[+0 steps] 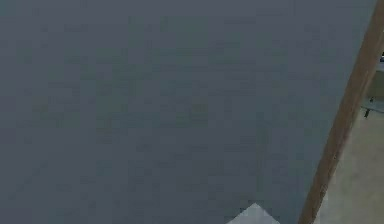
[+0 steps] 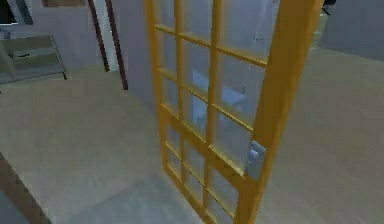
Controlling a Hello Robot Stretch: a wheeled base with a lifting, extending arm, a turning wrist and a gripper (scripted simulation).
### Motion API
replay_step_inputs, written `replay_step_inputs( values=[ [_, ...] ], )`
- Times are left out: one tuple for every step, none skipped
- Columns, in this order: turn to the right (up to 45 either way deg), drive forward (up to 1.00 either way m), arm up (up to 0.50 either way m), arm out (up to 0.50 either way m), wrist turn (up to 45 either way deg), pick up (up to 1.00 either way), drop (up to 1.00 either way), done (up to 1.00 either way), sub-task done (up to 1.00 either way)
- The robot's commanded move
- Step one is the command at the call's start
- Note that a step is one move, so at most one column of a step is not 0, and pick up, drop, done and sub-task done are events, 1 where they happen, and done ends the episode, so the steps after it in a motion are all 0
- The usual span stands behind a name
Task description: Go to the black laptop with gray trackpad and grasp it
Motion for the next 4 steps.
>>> replay_step_inputs(
  values=[
    [45.0, 0.00, 0.00, 0.00, 0.0, 0.00, 0.00, 0.00, 0.00],
    [9.0, 0.00, 0.00, 0.00, 0.0, 0.00, 0.00, 0.00, 0.00],
    [0.0, 0.45, 0.00, 0.00, 0.0, 0.00, 0.00, 0.00, 0.00],
    [6.0, 0.00, 0.00, 0.00, 0.0, 0.00, 0.00, 0.00, 0.00]
  ],
)
